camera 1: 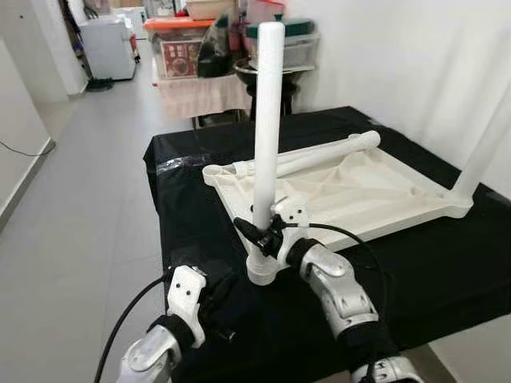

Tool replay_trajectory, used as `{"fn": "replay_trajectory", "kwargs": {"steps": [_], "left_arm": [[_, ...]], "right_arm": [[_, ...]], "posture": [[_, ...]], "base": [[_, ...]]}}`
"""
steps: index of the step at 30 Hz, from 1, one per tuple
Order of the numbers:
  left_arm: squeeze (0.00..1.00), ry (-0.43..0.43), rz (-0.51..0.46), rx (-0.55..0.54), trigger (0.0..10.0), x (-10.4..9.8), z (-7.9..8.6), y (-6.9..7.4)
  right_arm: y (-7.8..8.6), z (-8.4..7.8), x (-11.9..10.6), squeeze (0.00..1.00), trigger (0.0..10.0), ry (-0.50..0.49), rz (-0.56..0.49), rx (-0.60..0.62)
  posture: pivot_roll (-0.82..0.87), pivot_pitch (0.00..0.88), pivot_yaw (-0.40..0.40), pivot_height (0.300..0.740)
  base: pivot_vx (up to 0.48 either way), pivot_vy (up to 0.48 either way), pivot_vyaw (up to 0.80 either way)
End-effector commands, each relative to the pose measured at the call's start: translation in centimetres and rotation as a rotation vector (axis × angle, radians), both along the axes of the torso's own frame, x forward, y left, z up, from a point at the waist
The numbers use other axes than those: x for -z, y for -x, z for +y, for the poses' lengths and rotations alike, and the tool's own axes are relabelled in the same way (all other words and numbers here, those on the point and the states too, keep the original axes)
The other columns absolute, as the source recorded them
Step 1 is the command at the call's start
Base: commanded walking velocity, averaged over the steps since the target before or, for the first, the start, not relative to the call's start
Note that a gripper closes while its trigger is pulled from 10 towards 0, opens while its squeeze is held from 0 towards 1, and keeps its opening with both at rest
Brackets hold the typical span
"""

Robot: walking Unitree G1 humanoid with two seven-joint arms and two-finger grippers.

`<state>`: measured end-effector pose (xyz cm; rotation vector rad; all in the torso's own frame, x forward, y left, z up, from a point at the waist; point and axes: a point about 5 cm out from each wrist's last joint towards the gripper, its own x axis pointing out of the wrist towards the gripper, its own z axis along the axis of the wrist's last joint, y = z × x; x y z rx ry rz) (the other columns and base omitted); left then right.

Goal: Building children table

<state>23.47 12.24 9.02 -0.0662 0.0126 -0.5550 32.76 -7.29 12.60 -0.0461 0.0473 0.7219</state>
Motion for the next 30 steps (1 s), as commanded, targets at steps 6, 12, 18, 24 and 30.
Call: {"fn": "replay_trajectory", "kwargs": {"steps": [6, 12, 18, 24, 30], "left_arm": [[0.0, 0.001, 0.006, -0.014, 10.0, 0.1, 0.0, -0.1], [0.0, -0.001, 0.009, -0.008, 10.0, 0.2, -0.1, -0.3], [0.0, -0.003, 0.01, -0.01, 10.0, 0.3, -0.2, -0.4], [0.0, -0.007, 0.011, -0.01, 10.0, 0.4, -0.3, -0.4], [0.0, -0.009, 0.013, -0.009, 10.0, 0.5, -0.4, -0.2]], "right_arm": [[1.0, -0.7, 1.6, 1.0, 10.0, 0.001, 0.165, -0.052], [-1.3, -1.7, -3.2, 1.0, 10.0, -0.014, 0.022, -0.427], [-2.0, -1.8, -5.6, 0.0, 10.0, 0.025, 0.019, -0.631], [-2.9, -2.0, -6.9, 0.0, 9.9, -0.054, 0.088, -0.769], [-2.9, -2.1, -6.0, 0.0, 0.0, -0.072, 0.151, -0.834]], "posture": [[-0.06, 0.0, -0.015, 0.74], [-0.04, 0.0, -0.017, 0.74], [-0.03, 0.0, -0.027, 0.74], [-0.01, 0.0, -0.037, 0.74], [0.01, 0.0, -0.041, 0.74]], "base": [[0.0, 0.0, 0.0], [0.0, 0.0, 0.0], [0.0, 0.0, 0.0], [0.0, 0.0, 0.0], [0.0, 0.0, 0.0]]}}
